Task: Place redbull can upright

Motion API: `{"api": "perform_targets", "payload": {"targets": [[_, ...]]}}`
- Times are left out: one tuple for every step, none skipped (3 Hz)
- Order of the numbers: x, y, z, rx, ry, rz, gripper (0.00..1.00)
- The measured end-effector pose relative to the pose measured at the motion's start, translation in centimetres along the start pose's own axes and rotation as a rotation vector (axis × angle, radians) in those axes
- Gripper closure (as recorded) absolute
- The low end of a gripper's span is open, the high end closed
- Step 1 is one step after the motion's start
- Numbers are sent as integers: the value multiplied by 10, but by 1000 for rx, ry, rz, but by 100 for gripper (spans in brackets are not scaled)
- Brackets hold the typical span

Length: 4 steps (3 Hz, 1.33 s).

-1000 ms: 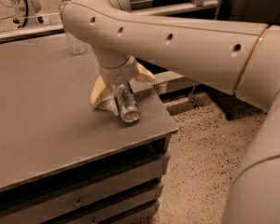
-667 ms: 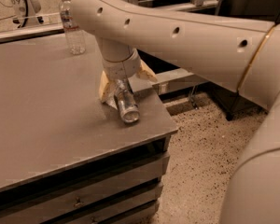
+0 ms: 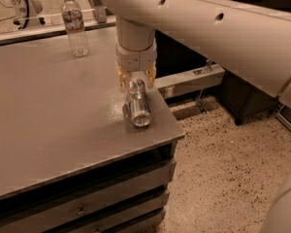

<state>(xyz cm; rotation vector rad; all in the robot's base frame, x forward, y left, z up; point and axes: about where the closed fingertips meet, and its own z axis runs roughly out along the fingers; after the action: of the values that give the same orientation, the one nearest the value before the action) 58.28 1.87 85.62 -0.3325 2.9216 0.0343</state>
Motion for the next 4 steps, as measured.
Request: {"api": "perform_targets", "payload": {"targets": [[5,11,-10,-86,-4,11,70],[20,26,-7,-154,31,13,94],[30,30,-4,-176,54,12,100],[30,30,-5,-176,54,12,100]]}}
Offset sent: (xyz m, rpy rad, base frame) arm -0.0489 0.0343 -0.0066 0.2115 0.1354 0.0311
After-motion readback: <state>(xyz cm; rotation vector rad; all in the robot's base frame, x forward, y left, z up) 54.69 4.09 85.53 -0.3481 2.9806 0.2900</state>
